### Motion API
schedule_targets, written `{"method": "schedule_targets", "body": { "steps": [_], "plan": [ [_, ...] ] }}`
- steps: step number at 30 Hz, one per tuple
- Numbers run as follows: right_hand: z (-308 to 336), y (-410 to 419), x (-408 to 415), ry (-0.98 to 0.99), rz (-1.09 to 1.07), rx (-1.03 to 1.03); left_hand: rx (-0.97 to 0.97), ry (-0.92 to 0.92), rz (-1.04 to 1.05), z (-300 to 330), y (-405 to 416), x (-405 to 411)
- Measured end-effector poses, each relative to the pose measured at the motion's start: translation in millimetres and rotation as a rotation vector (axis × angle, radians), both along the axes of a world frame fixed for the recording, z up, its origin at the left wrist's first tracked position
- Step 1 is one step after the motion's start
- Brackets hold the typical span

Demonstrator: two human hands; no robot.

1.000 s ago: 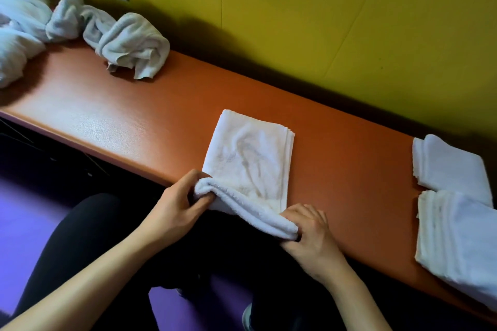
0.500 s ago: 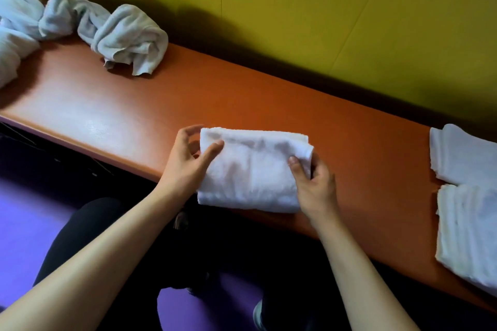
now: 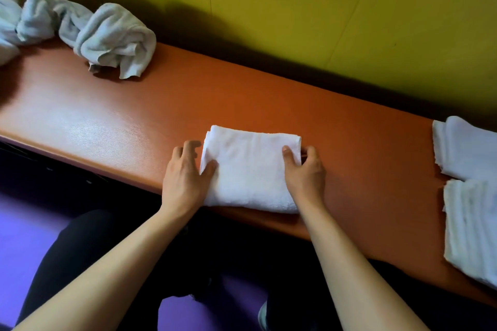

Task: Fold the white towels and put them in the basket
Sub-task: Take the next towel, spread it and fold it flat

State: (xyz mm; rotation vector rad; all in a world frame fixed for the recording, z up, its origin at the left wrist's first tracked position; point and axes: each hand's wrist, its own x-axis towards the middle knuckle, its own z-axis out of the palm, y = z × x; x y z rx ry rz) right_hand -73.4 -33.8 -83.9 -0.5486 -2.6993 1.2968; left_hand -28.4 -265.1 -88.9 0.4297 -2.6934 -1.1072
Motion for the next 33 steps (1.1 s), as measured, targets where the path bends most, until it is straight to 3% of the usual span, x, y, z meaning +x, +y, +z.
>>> {"method": "schedule_targets", "body": {
  "steps": [5, 7, 10, 13, 16, 20, 33],
  "plan": [
    [1, 19, 31, -0.262, 0.025, 0.237, 0.033, -0.113, 0.088, 0, 4, 9],
    [3, 20, 40, -0.372, 0.066, 0.213, 0.116, -0.21, 0.071, 2, 8, 10],
    [8, 26, 36, -0.499, 0.033, -0.005, 0.222, -0.3, 0.061, 8, 12, 9],
    [9, 36, 34, -0.583, -0.034, -0.439, 0.289, -0.315, 0.058, 12, 17, 11],
    [5, 44, 44, -0.483, -0.014, -0.648, 0.31, -0.293, 0.044, 15, 27, 19],
    [11, 63, 57, -0.278, 0.024, -0.529, 0.351, -0.206, -0.02, 22, 51, 27],
    [75, 218, 76, 0.004, -0.094, -0.366, 0.362, -0.036, -0.354, 69, 205, 11]
  ]
}}
